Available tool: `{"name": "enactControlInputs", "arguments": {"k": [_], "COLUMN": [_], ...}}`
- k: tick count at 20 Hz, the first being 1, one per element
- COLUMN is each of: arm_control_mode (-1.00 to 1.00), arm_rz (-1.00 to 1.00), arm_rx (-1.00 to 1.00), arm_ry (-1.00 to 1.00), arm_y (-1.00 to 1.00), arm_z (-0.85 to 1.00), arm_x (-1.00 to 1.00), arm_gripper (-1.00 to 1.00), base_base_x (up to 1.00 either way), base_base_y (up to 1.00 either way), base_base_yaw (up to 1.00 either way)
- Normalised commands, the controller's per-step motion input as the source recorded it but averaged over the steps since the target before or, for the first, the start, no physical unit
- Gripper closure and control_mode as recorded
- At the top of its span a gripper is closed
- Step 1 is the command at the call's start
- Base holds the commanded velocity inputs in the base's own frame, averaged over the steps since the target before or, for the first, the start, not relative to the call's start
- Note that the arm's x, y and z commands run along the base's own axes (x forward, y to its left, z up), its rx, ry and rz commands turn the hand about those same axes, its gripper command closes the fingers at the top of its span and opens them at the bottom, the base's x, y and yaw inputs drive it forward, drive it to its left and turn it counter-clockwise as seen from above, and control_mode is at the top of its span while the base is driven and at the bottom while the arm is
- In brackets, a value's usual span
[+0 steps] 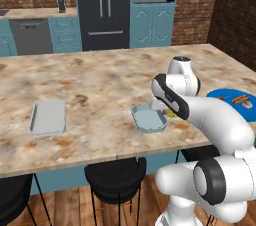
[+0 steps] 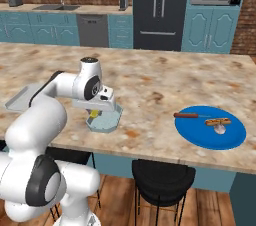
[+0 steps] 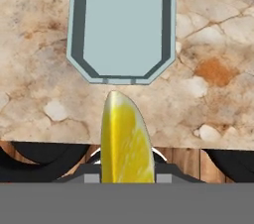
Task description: Place one cooked food and one vegetable from the large plate to each tupperware container.
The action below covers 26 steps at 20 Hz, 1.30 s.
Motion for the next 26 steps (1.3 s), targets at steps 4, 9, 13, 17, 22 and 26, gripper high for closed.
{"name": "enactControlInputs", "arguments": {"k": [4,9,13,17,22,26], "arm_control_mode": [-1.00,-1.00,-1.00,-1.00,-1.00,-1.00], "arm_rz": [0.01,0.00,0.01,0.00,-0.01,-0.03], "arm_rx": [0.00,-0.04,0.05,0.00,-0.01,0.00], "arm_ry": [0.00,0.02,0.04,0.09,0.02,0.00], "arm_y": [0.00,0.06,0.00,-0.01,-0.02,-0.10], "arm_z": [0.00,-0.25,-0.37,-0.52,-0.55,-0.51], "arm_x": [0.33,0.82,0.79,0.73,0.12,0.00], "arm_gripper": [1.00,1.00,1.00,1.00,1.00,1.00], "base_base_x": [0.07,0.00,0.00,0.00,0.00,0.00], "base_base_y": [0.00,0.00,0.00,0.00,0.00,0.00], "base_base_yaw": [0.00,0.00,0.00,0.00,0.00,0.00]}}
